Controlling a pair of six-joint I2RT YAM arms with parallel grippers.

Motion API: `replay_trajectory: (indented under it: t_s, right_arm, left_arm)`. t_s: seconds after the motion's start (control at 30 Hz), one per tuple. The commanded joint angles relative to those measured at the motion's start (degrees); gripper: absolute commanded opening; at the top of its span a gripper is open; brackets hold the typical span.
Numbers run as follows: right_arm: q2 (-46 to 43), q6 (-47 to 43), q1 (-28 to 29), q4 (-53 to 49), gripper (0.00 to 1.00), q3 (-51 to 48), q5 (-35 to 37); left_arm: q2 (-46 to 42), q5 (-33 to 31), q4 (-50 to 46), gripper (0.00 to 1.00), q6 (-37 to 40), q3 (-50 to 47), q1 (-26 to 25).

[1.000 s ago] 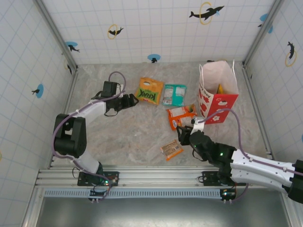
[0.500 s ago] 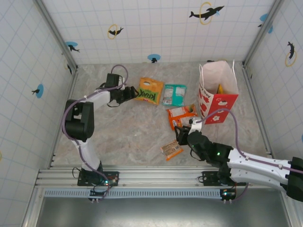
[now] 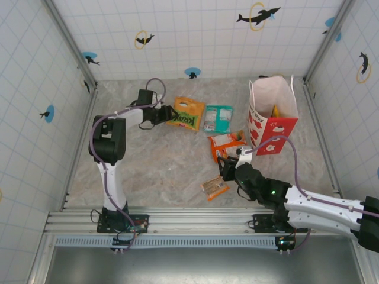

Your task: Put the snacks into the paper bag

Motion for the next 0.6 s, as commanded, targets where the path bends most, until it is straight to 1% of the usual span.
replay_trajectory:
  t_s: [0.0, 0.1, 0.23, 0.27, 0.43, 0.57]
  right_arm:
    - [-0.3, -0.1, 0.3, 1.8, 0.50, -0.8, 0.9]
    - [-0.2, -0.2, 0.4, 1.7, 0.50, -0.6, 1.0]
    - [-0.4, -0.3, 0.2, 1.6, 0.50, -0.6, 1.0]
    - [-0.4, -0.3, 0.2, 1.5, 0.50, -0.7, 1.2]
    - [-0.6, -0.2, 0.3, 1.5, 0.49, -0.6, 1.4]
    - [-0.6, -0.2, 0.3, 1.5, 0.49, -0.6, 1.2]
  left_arm:
    - [2.1, 2.8, 1.8, 0.68, 1.2, 1.6, 0.5]
    - [3.0, 4.1, 2.7, 0.64, 1.1, 1.6, 0.6]
    - [3.7, 5.6, 4.1, 0.56, 0.5, 1.4, 0.6]
    - [3.8, 5.8, 4.4, 0.52, 0.4, 1.4, 0.7]
    - [2.3, 5.9, 5.6, 0.29, 0.4, 0.1, 0.9]
    - [0.1, 5.6, 6.3, 0.19, 0.9, -1.4, 1.0]
